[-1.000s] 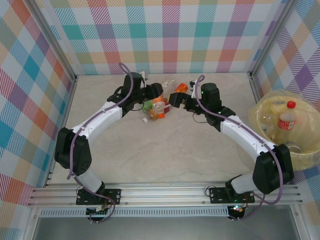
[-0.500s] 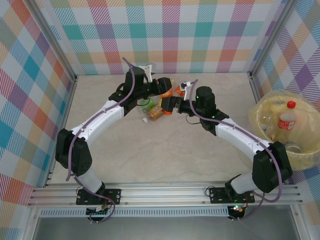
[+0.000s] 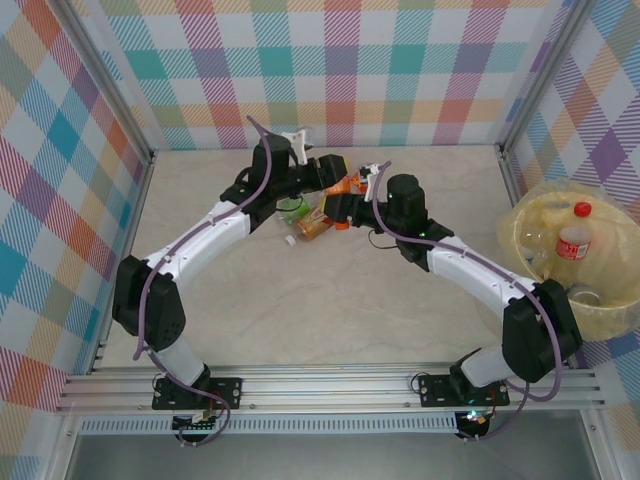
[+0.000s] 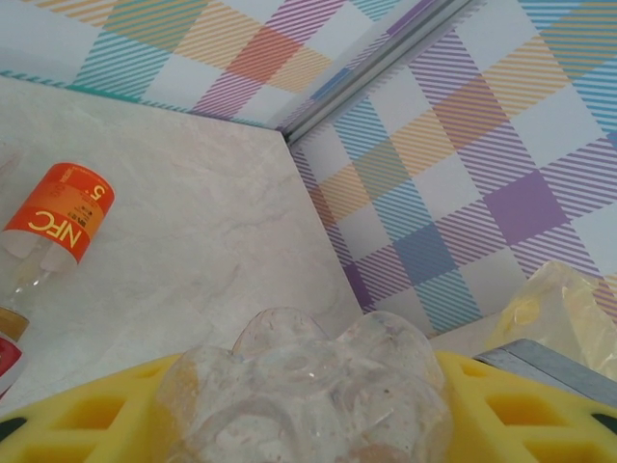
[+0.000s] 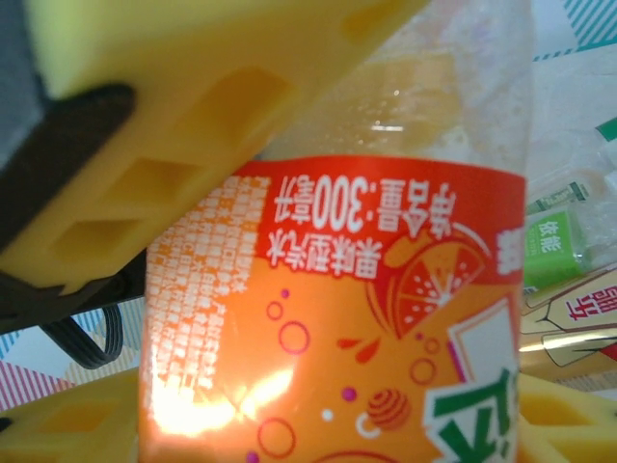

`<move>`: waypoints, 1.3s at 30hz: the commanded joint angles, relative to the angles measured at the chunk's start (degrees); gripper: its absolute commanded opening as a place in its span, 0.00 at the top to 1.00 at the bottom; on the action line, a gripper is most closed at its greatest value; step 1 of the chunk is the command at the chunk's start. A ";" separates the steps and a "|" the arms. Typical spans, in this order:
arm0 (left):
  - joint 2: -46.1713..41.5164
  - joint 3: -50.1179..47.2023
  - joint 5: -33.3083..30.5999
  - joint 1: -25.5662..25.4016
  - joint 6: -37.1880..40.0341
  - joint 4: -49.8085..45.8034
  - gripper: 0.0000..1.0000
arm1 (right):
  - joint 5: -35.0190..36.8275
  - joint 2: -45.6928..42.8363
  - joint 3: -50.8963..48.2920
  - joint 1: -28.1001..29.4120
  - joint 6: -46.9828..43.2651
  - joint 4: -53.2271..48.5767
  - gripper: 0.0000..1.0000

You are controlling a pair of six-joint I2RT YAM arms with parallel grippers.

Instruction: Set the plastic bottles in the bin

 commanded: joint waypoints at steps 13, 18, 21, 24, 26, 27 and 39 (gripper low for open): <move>-7.21 -0.85 -1.06 0.84 -3.66 0.34 0.00 | 15.63 -7.81 3.93 -2.03 -10.86 -20.86 0.47; -12.69 -5.31 -11.45 0.92 0.02 -2.25 0.00 | 22.05 -12.79 9.51 -6.51 -16.19 -35.26 0.47; -14.50 -7.59 -18.02 1.26 1.11 -4.77 0.00 | 24.68 -15.86 13.90 -10.81 -19.03 -42.84 0.47; -15.38 -9.53 -22.23 1.79 1.04 -6.55 0.00 | 27.69 -18.58 17.94 -16.19 -20.87 -49.22 0.47; -15.48 -10.33 -24.02 2.19 0.86 -7.77 0.00 | 29.74 -19.83 20.72 -20.25 -21.46 -53.10 0.47; -15.37 -10.58 -24.56 2.45 0.58 -8.49 0.00 | 31.20 -20.31 22.30 -22.22 -21.89 -55.31 0.46; -14.00 -11.41 -23.43 5.45 -2.50 -13.56 0.00 | 51.47 -20.45 33.62 -36.99 -22.61 -75.77 0.47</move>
